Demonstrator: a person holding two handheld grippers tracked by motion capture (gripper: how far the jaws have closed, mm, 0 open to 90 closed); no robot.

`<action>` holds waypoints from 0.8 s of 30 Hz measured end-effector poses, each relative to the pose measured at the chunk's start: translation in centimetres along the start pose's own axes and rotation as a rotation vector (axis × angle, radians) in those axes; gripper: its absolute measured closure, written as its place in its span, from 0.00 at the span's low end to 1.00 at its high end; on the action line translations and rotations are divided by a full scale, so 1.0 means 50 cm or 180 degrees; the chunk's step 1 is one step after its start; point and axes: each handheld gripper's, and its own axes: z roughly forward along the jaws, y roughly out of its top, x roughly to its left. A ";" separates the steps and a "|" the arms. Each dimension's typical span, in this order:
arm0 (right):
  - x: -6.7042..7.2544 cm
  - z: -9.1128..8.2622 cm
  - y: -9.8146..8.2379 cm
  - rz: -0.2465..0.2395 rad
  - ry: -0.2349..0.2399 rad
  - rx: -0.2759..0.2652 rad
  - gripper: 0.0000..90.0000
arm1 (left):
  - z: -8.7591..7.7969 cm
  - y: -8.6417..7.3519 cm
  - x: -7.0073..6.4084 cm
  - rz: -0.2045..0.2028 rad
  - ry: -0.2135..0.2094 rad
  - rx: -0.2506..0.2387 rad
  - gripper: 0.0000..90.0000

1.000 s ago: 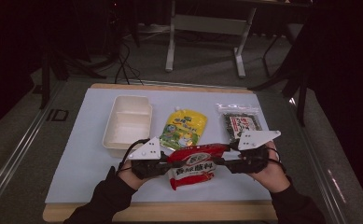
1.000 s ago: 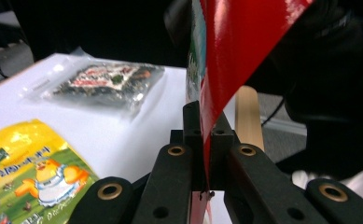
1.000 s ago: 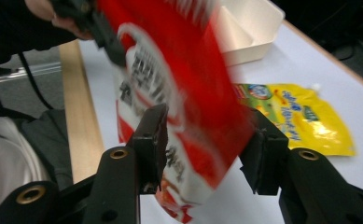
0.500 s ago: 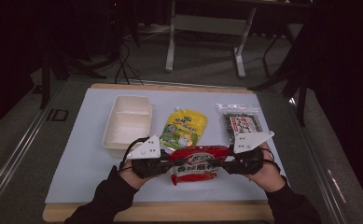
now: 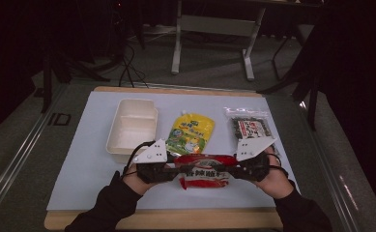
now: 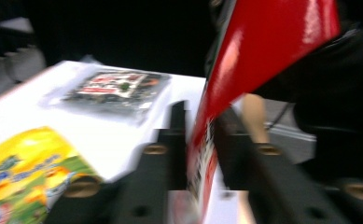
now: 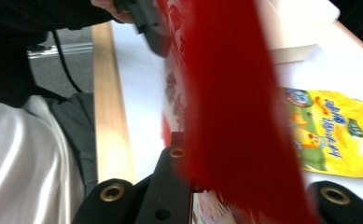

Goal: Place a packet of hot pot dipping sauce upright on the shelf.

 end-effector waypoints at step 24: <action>-0.080 -0.011 0.081 0.0074 -0.0199 -0.0178 1.00 | -0.068 -0.104 -0.022 -0.0498 0.0661 -0.0141 0.02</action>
